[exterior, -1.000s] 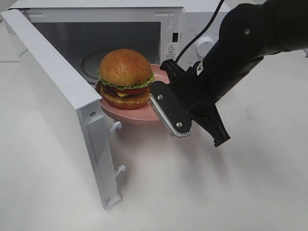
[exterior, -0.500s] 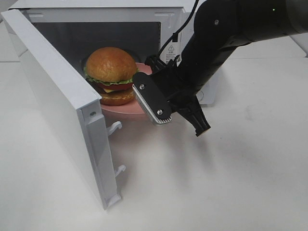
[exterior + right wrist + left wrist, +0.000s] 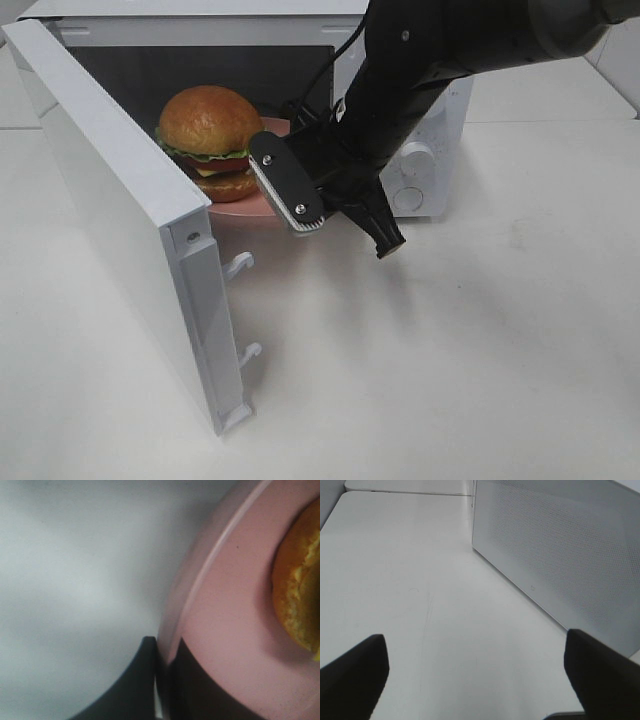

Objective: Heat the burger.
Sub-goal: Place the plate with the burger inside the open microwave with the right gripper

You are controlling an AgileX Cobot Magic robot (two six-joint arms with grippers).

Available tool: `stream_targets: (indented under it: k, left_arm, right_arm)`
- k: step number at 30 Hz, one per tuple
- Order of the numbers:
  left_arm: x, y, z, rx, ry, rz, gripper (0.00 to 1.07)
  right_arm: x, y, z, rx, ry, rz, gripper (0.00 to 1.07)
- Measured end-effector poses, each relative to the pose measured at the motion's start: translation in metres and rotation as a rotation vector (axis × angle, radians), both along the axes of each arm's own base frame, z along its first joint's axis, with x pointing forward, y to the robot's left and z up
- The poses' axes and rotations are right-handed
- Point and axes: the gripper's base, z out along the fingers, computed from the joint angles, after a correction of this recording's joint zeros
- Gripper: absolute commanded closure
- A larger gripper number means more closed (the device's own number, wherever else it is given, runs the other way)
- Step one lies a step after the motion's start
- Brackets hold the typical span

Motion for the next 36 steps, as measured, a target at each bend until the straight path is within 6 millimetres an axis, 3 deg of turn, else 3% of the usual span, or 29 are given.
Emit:
stream_targets:
  k: [36]
  left_arm:
    - [0.0, 0.0, 0.0, 0.0, 0.0, 0.0, 0.2]
  right_arm:
    - [0.071, 0.038, -0.008, 0.018, -0.07, -0.131, 1.07]
